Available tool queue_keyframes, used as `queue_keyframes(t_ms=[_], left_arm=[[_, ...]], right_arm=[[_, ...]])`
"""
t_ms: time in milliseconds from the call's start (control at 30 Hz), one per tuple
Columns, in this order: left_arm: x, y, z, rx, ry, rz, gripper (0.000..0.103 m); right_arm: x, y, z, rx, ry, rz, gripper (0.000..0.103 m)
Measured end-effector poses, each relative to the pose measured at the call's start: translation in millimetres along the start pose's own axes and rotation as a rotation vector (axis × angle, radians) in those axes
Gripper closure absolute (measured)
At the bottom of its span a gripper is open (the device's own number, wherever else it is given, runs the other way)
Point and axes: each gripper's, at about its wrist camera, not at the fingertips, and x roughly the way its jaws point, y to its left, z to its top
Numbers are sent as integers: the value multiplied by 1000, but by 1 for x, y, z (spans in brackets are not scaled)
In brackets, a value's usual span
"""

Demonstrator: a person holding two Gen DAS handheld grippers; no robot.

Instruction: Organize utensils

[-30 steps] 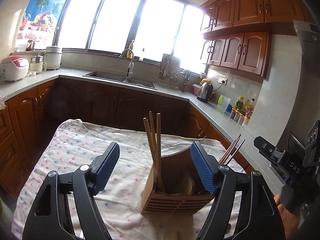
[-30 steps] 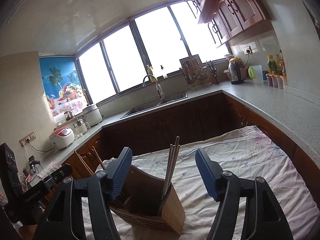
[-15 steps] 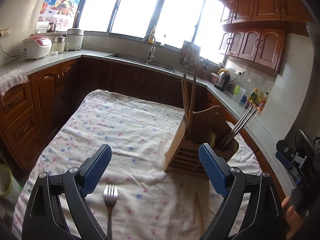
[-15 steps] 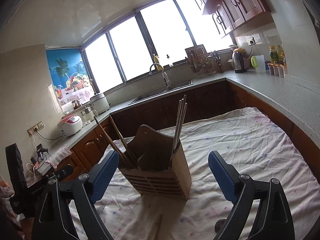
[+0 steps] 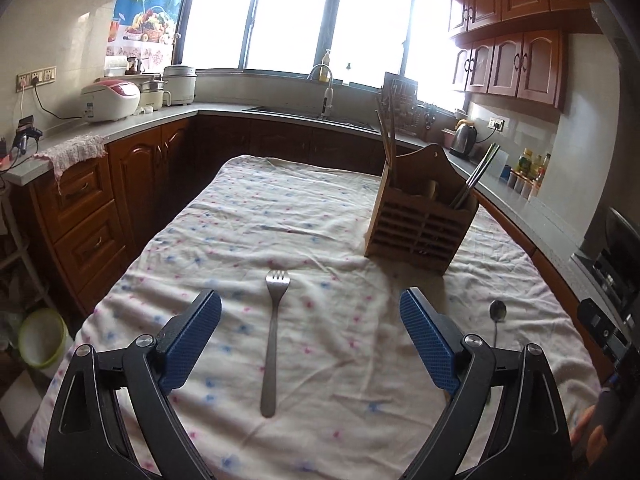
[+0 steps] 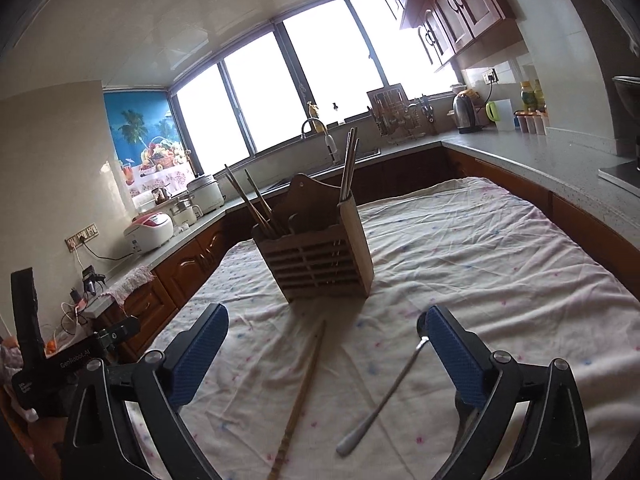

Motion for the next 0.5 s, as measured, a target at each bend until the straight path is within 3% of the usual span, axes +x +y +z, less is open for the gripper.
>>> queue_keyframes(t_ms=[67, 167, 200, 267, 333, 500], left_arm=[[-12, -1, -8, 27, -19, 13, 10], [-41, -5, -9, 73, -119, 35, 8], [-51, -7, -8, 83, -158, 36, 1], [-66, -10, -9, 92, -208, 27, 0], [-70, -13, -13, 97, -194, 10, 0], [-67, -18, -40, 122, -154, -4, 0]], right_arm=[[-12, 3, -12, -39, -5, -1, 1], [-30, 12, -17, -110, -21, 1, 1], [-37, 15, -15, -133, -35, 1, 0], [-53, 24, -9, -180, -92, -11, 0], [-64, 30, -7, -221, -136, -29, 0], [-65, 29, -24, -230, -132, -61, 0]])
